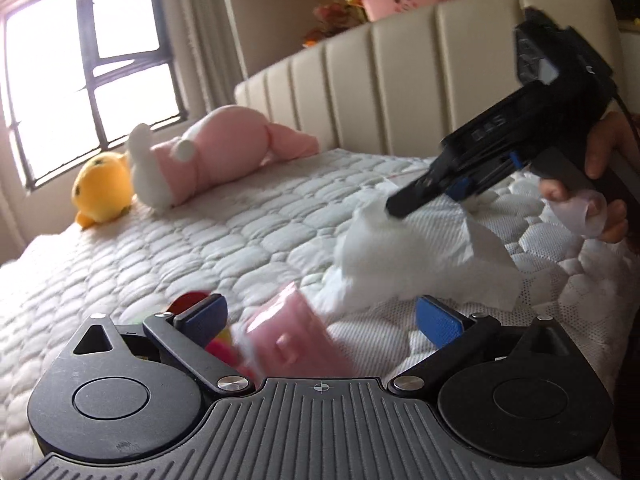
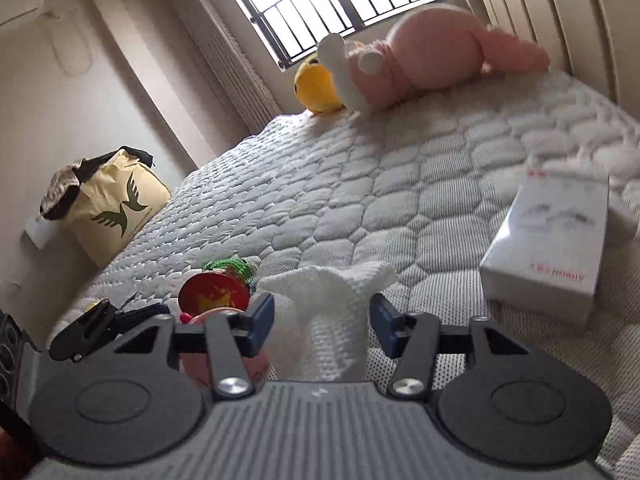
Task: Clean container
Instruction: 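Hold the pink cup in the left tool while the right tool wipes it with tissue, then turn the pink cup in the left tool while the right tool wipes its bottom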
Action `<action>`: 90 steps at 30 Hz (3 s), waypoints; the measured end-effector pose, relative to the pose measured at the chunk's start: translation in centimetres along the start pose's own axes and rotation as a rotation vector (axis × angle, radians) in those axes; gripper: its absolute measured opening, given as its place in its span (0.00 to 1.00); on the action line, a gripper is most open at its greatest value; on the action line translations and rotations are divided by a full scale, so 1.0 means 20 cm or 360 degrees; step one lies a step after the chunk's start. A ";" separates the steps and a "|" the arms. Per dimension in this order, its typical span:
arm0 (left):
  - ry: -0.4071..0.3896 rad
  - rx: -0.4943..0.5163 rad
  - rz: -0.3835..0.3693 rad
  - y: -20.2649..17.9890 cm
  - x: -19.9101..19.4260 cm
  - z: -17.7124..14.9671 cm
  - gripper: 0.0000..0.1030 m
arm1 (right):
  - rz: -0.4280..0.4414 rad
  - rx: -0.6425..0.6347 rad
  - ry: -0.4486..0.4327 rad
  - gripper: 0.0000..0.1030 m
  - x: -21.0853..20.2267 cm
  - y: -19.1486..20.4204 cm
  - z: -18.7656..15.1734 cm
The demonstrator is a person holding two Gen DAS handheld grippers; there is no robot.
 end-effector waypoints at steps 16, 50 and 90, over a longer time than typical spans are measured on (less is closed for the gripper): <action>0.0081 -0.0191 0.0024 0.11 -0.24 -0.22 1.00 | 0.0213 -0.0110 0.0379 0.93 0.49 0.19 -0.25; -0.0260 -0.0282 -0.0046 -0.03 0.03 -0.06 1.00 | 0.0006 -0.0692 0.0506 0.80 0.13 0.56 -0.11; -0.0242 -0.0371 0.0024 0.06 -0.01 -0.04 0.98 | 0.0711 -0.0171 0.0151 0.17 -0.14 0.57 0.07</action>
Point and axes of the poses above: each gripper's, at about its wrist camera, not at the fingertips, and x roughly the way its jaws point, y to its left, z to its top, the point moved 2 cm from there along x, roughly the way its jaws point, and after that the axes turned 9 degrees about x, right-handed, at the moved point
